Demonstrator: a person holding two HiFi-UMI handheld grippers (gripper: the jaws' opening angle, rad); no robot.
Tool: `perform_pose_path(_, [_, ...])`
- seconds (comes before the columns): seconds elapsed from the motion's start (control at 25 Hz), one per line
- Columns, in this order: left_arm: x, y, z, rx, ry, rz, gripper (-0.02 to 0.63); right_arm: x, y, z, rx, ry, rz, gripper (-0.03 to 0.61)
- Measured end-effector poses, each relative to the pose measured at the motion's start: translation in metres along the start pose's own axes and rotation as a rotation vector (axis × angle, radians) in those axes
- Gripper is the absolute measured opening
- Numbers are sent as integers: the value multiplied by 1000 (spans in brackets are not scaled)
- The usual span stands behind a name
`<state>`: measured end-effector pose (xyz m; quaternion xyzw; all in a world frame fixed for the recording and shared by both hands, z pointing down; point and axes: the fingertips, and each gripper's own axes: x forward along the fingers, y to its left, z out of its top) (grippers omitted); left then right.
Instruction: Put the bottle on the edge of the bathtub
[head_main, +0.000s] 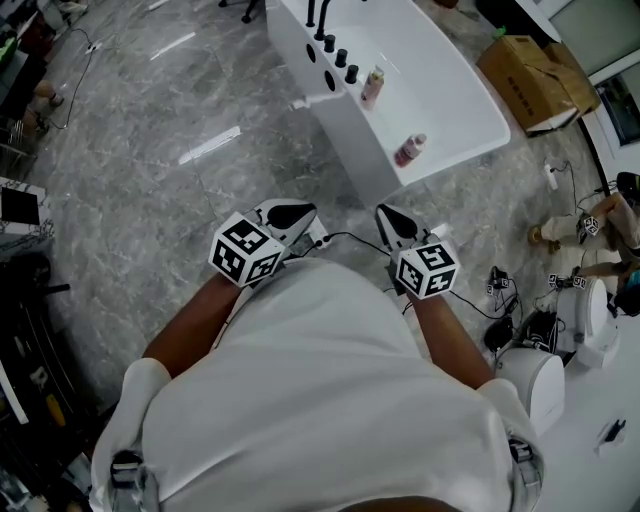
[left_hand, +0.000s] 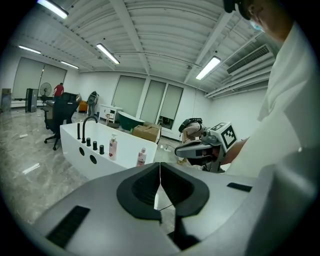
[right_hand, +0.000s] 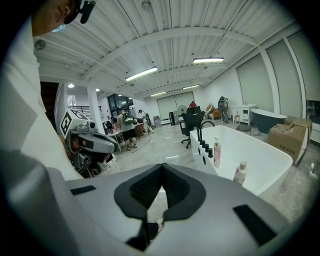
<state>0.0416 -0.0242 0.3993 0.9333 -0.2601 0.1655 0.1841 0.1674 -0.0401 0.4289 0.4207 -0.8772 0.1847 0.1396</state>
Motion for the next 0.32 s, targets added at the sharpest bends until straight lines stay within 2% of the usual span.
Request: perform_pose_path(0.32, [3,-3,2,6,8,-10,20,-2,-3,-1,5,6,-6,8])
